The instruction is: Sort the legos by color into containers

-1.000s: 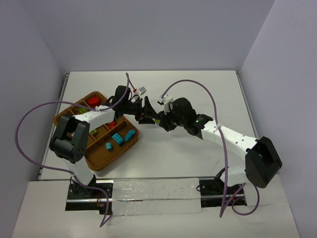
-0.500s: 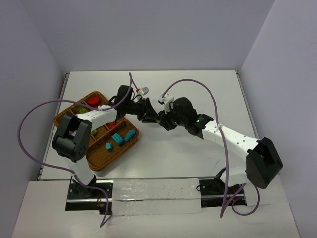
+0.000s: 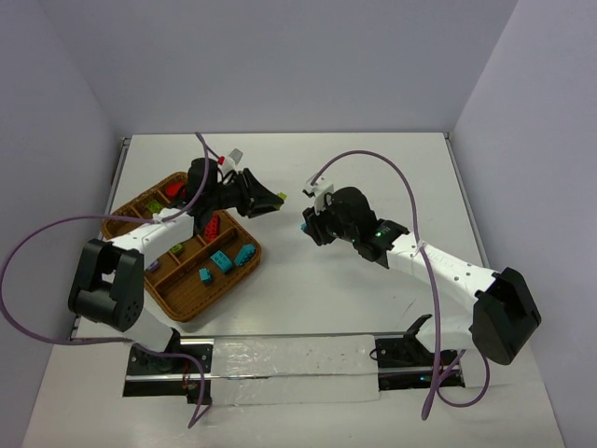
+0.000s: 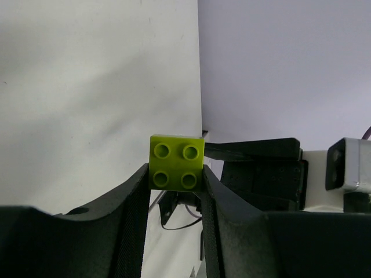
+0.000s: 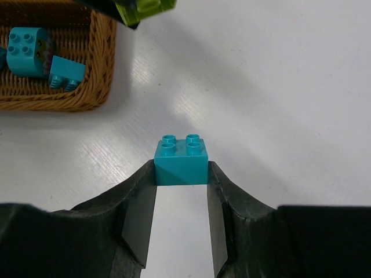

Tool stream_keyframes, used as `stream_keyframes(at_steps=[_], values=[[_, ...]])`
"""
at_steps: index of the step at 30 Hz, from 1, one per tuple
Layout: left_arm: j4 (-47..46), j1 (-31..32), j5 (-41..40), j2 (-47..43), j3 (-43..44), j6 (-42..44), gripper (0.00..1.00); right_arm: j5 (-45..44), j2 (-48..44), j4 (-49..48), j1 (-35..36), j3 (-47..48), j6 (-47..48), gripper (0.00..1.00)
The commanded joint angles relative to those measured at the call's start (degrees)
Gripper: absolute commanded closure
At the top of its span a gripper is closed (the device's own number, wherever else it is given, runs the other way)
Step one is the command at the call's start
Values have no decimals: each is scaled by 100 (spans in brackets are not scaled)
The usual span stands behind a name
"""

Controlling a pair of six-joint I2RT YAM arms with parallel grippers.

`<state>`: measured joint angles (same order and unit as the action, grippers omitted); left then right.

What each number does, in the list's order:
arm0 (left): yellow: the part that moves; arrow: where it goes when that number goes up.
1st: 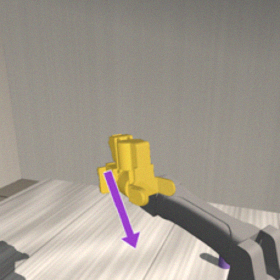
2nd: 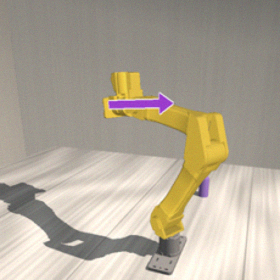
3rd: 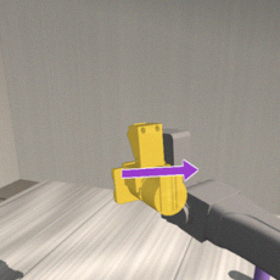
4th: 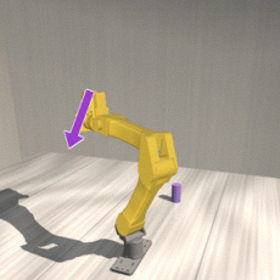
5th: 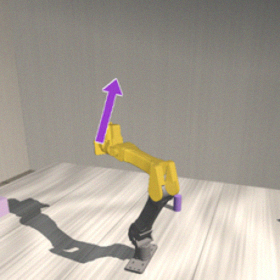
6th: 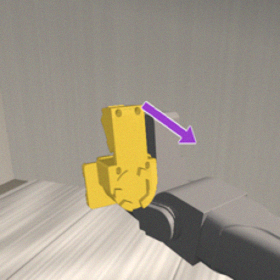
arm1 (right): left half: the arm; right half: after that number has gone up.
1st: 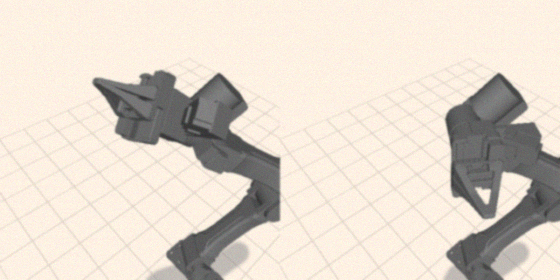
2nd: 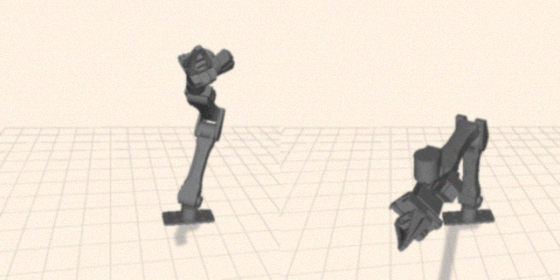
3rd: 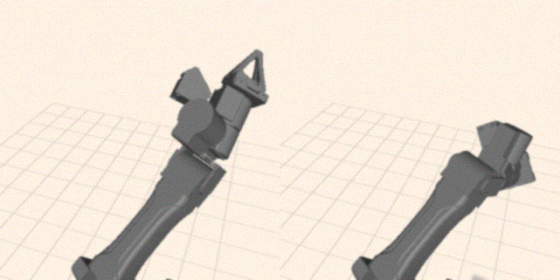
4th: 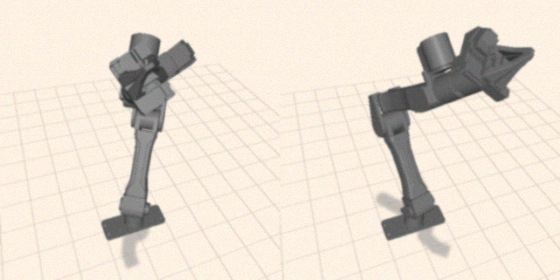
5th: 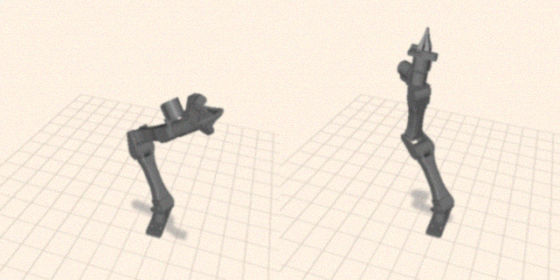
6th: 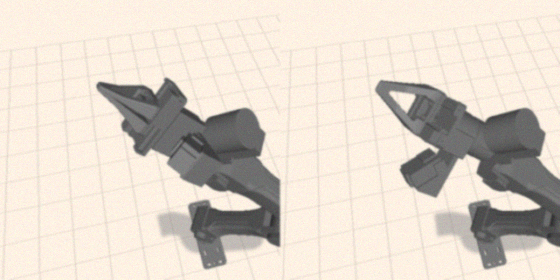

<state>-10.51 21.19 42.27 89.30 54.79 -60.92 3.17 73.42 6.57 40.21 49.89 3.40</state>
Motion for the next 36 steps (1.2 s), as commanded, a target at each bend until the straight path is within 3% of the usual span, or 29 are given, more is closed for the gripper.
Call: stream_keyframes(at_steps=[1,4,5,6,9,13,26,30,33,36], values=[[941,-244,-402,-430,434,622,100,-143,-196,-216,-14,67,72,100],[2664,-815,-1354,-797,732,1314,100,-177,-188,-130,-13,143,64,100],[2721,-1042,-1403,-807,741,1325,100,-194,-188,-129,-13,144,65,100],[3785,-1411,-2396,-994,896,1454,100,-201,-201,-109,-19,157,71,100],[5025,-2588,-3438,-1131,1170,1613,100,-213,-239,-195,-22,111,47,100],[5165,-3289,-3739,-1287,1087,1797,100,-24,-125,-331,-13,140,-54,100],[4980,-3455,-4192,-158,1306,2172,99,605,691,-165,813,1213,-548,100],[4918,-3464,-4195,45,1350,2189,89,819,1190,-147,1239,1637,-665,99],[4968,-3464,-4192,203,1390,2222,74,826,1577,-127,1551,1956,-683,99],[4947,-3464,-4192,214,1323,2248,43,960,1938,-203,1740,2224,-809,98]])
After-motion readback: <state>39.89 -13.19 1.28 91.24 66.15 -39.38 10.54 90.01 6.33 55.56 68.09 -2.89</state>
